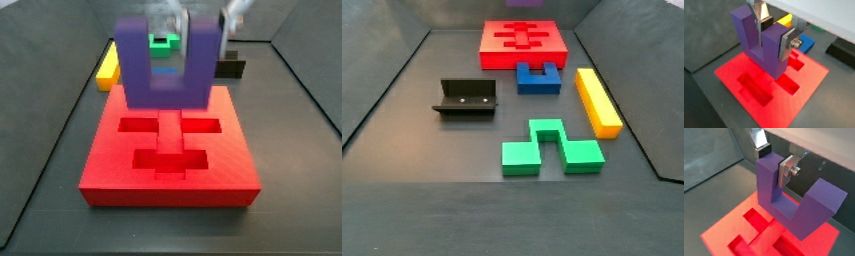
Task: Pick up the purple object. Move up. Place the purple object on the fixture. Regrasp the purple object. Move to above the board. Insert the purple object.
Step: Insert the purple object.
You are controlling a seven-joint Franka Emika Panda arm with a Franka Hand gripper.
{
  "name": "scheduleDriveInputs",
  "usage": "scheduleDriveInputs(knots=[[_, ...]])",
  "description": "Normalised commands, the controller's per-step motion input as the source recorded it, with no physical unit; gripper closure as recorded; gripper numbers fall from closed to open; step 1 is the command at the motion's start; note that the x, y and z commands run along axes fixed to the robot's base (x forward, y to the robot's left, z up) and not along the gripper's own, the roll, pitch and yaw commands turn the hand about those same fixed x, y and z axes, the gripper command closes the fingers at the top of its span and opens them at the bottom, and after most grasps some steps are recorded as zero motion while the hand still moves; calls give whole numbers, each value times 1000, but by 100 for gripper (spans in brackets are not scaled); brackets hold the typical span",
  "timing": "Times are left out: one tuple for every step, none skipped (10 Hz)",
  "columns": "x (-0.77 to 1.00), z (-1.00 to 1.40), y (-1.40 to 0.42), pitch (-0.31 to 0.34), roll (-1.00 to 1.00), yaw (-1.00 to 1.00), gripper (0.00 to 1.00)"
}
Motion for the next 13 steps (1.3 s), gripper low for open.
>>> scheduleDriveInputs(knots=[[523, -566, -594, 11, 34, 114, 100], [480, -497, -577, 14, 49, 91, 100], [403, -420, -597, 66, 106, 100, 100], [126, -263, -486, 70, 127, 11, 100], [0, -146, -294, 29, 51, 0, 100], [0, -209, -214, 0, 14, 0, 100], [0, -200, -97, 0, 26, 0, 100], [0, -137, -54, 0, 4, 0, 100], [-31, -60, 9, 0, 0, -9, 100], [-69, -11, 114, 0, 0, -23, 100], [-169, -63, 74, 0, 0, -34, 100], [-183, -94, 51, -17, -26, -9, 100], [-151, -69, 49, -46, -53, 0, 100]])
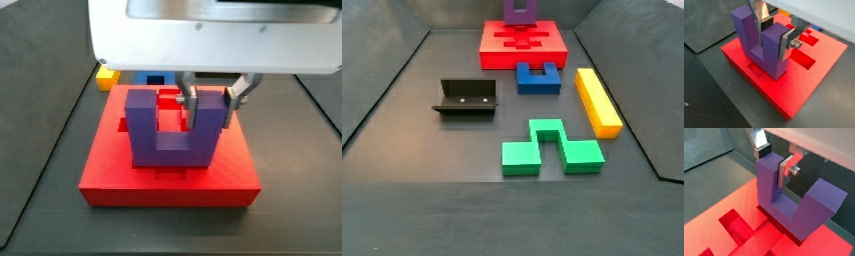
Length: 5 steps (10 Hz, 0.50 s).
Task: Pick up the purple object. Move up. Place the purple object on the fixture. Regrasp the purple object. Move to above the board. Insert the purple object.
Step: Insert the purple object.
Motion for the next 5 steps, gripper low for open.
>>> scheduleDriveInputs(knots=[[-89, -77, 3, -33, -34, 0, 100], [-60, -131, 0, -24, -3, 0, 100], [0, -154, 23, -20, 0, 0, 100], [-6, -126, 26, 0, 0, 0, 100], [-17, -109, 0, 0, 0, 0, 100]])
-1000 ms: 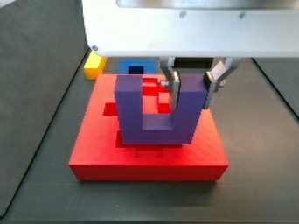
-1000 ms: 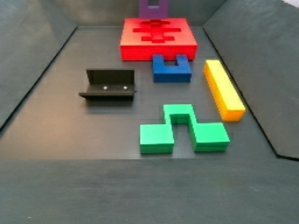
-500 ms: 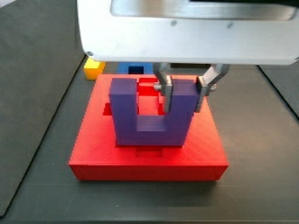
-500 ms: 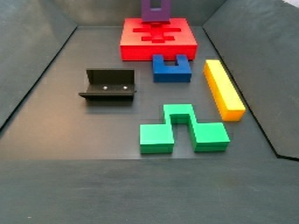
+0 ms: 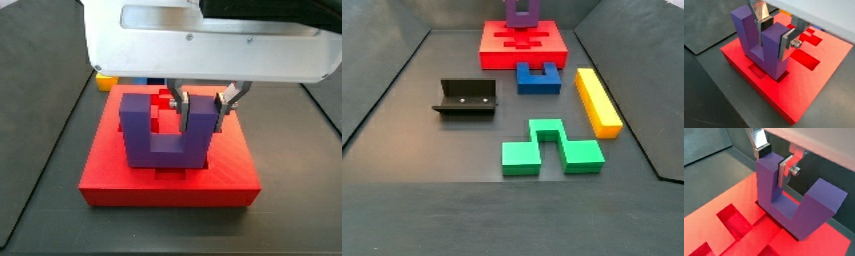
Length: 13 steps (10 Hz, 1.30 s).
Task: Pick up the purple object. Move up. Place the purple object on the fixture. Regrasp the purple object. Move to above the board. Insert the purple object.
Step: Insert the purple object.
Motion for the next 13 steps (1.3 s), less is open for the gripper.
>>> scheduleDriveInputs(knots=[[0, -91, 0, 0, 0, 0, 100], [0, -69, 0, 0, 0, 0, 100], [226, -43, 0, 47, -6, 0, 100], [249, -97, 0, 74, 0, -29, 100], [203, -117, 0, 73, 0, -20, 100], [149, -120, 0, 53, 0, 0, 100], [137, -129, 0, 43, 0, 0, 100], [106, -146, 0, 29, 0, 0, 100], [83, -343, 0, 0, 0, 0, 100], [57, -509, 17, -70, -27, -3, 100], [71, -569, 6, -53, 0, -3, 100], [126, -646, 40, -30, 0, -6, 100], [151, -694, 37, -50, 0, -23, 100]])
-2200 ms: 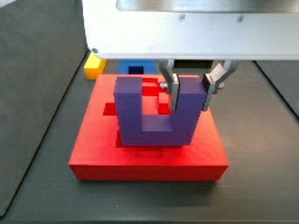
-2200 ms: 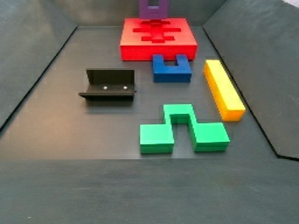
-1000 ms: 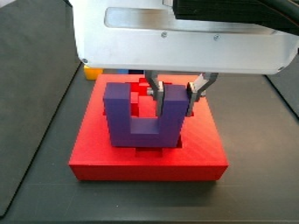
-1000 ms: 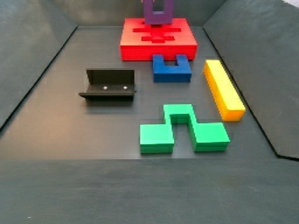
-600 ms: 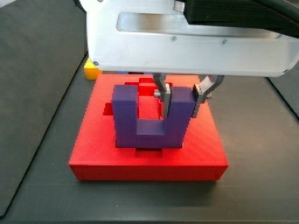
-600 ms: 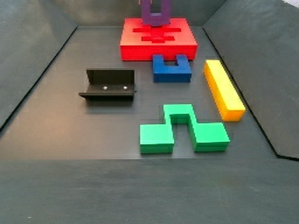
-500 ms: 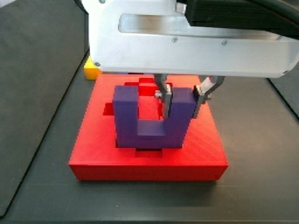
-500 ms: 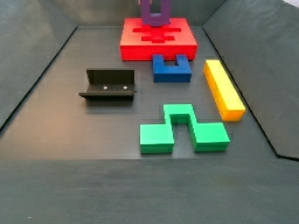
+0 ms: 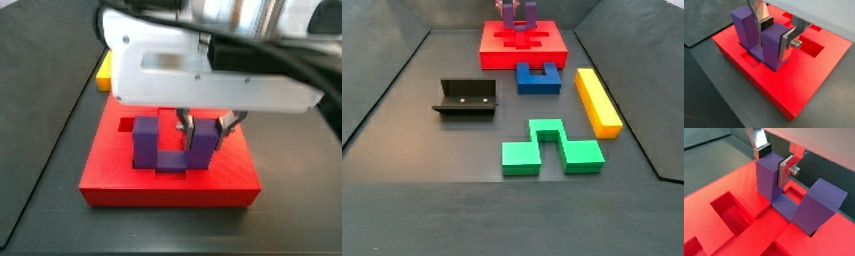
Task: Pick up the purple object. Move up. Place the purple object on the fixture. Regrasp the purple object. Move to above the board. Insert the purple object.
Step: Insert the purple object.
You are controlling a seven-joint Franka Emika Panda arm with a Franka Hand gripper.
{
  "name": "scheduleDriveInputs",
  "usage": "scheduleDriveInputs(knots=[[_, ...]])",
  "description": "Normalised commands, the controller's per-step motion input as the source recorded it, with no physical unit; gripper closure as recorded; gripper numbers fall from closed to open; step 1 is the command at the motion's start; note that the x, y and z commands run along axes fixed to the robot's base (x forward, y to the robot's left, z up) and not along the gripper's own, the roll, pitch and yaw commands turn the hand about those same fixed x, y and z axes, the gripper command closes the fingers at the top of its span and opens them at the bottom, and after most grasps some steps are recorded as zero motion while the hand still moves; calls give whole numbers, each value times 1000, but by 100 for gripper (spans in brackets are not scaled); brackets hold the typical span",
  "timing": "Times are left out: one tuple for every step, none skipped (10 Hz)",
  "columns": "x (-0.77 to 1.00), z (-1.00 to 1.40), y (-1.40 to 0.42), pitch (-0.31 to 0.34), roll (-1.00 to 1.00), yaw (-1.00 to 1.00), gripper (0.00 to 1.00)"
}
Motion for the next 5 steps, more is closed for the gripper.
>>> scheduleDriveInputs(knots=[[283, -731, 83, -29, 0, -74, 100], [354, -643, 60, -14, -13, -143, 100], [54, 0, 0, 0, 0, -9, 100], [0, 0, 0, 9, 0, 0, 100], [0, 0, 0, 0, 0, 0, 100]])
